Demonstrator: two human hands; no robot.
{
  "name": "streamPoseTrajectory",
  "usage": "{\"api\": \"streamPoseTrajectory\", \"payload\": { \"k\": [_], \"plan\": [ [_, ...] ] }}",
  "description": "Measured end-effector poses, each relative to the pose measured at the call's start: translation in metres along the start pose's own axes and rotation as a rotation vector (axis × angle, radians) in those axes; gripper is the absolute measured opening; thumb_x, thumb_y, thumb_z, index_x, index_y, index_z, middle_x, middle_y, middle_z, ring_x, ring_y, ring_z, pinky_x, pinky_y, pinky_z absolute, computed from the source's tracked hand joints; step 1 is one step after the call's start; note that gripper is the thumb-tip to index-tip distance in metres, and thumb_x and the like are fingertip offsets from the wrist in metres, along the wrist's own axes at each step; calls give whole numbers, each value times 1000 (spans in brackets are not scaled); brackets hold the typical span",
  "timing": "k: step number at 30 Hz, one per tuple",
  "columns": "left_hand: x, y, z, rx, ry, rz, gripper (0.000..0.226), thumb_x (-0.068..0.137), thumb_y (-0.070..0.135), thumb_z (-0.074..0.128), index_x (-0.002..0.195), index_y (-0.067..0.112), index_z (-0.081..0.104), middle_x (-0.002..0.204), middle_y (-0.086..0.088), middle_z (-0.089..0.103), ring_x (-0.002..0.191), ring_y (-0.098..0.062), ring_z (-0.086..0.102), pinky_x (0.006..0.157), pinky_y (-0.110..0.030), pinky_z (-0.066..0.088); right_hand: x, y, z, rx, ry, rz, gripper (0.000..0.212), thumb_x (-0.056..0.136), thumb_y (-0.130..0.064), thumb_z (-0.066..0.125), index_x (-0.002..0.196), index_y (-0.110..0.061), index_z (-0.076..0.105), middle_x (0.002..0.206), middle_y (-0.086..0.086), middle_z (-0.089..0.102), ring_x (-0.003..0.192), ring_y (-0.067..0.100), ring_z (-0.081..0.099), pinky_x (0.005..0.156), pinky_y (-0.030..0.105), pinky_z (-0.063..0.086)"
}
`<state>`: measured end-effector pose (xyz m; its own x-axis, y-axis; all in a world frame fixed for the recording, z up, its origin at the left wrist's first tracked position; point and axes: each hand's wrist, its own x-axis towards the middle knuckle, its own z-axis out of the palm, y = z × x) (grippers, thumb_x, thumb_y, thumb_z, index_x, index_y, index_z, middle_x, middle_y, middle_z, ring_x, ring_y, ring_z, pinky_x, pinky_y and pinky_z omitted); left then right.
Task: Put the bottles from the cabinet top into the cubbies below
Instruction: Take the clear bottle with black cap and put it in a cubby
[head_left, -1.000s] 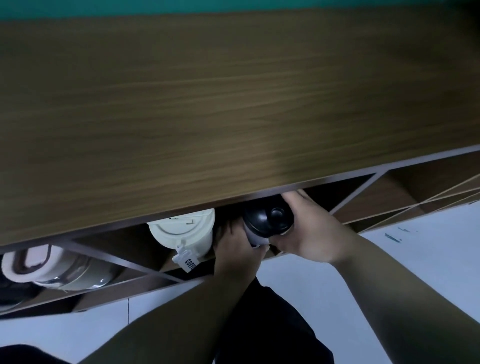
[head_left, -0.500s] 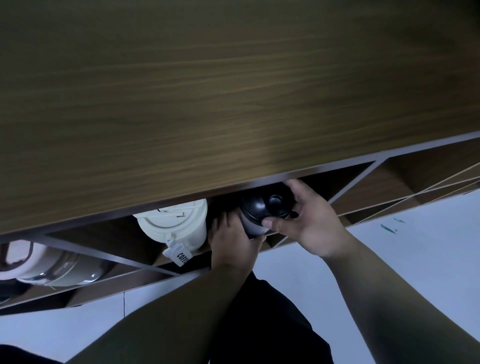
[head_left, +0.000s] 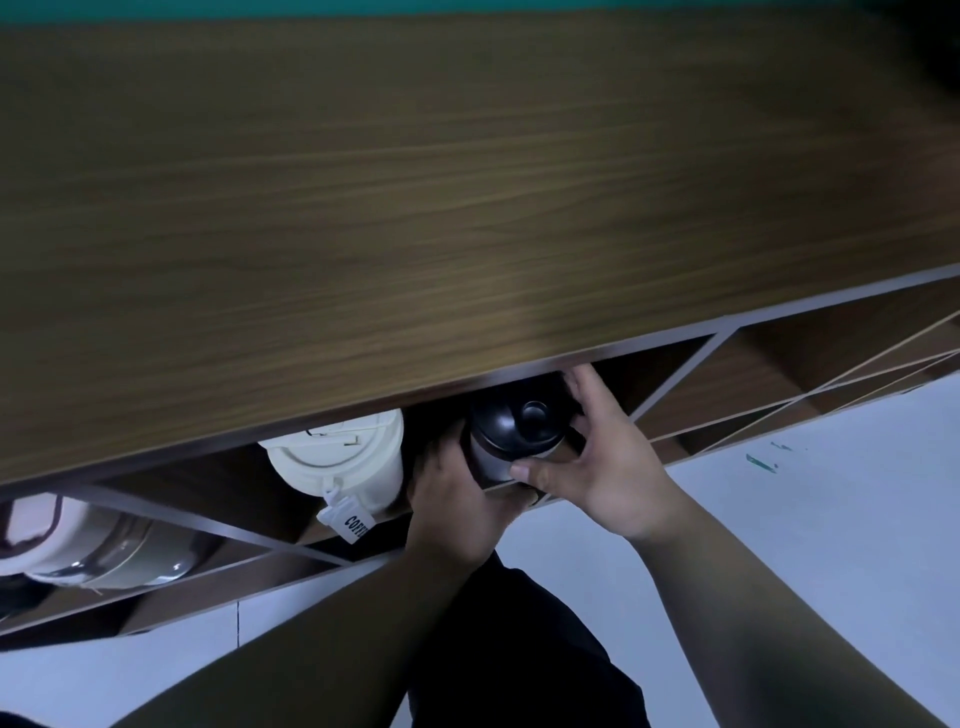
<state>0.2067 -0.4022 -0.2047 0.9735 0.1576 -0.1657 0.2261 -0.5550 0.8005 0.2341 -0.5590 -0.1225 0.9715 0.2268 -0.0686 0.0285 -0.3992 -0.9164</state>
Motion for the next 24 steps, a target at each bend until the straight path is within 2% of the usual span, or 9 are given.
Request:
{"api": "streamPoseTrajectory", "payload": {
  "k": [3,6,9,13,16,20,24],
  "plan": [
    [0,1,-7,-180,4,26,108,57,55,94,149,29,45,142,5,60,134,-16,58,110,-48,50,0,-11,-2,-45,-9,-16,94,63,-38,90,144,-43,43,146,-13,52,138,11,51,113,42,45],
    [4,10,-14,-223,-53,90,94,65,46,92,147,30,48,135,11,65,129,-12,62,107,-46,52,5,-19,-1,-116,-26,-6,84,66,-30,90,138,-40,49,134,-17,54,127,5,56,105,31,49],
    [3,17,-16,-237,-60,77,79,65,47,82,138,34,55,124,14,70,117,-9,66,100,-45,55,9,-17,2,-166,-24,7,70,67,-26,88,129,-33,57,122,-19,57,117,4,60,95,25,48],
    [-1,18,-13,-243,-25,78,79,66,51,76,139,28,55,126,9,69,119,-14,65,103,-45,54,9,-15,1,-168,-36,21,66,71,-27,83,131,-25,57,115,-25,55,115,9,61,95,30,51],
    [-2,16,-11,-255,-23,79,74,70,43,80,138,28,54,125,9,68,118,-11,65,102,-38,54,8,-14,1,-167,-42,12,70,72,-27,82,137,-22,55,118,-23,55,118,10,61,99,34,53],
    [0,14,-13,-255,-59,91,68,75,34,84,136,31,55,118,20,67,112,2,63,94,-20,47,7,-11,4,-190,-14,43,80,71,-40,80,141,-14,52,132,-6,56,123,17,60,104,41,52],
    [2,11,-14,-256,-87,84,63,78,28,86,134,30,57,121,19,69,116,-1,64,95,-19,47,5,-11,6,-225,-3,70,83,72,-45,78,142,-14,49,139,1,54,126,20,58,106,46,50]
  ]
}}
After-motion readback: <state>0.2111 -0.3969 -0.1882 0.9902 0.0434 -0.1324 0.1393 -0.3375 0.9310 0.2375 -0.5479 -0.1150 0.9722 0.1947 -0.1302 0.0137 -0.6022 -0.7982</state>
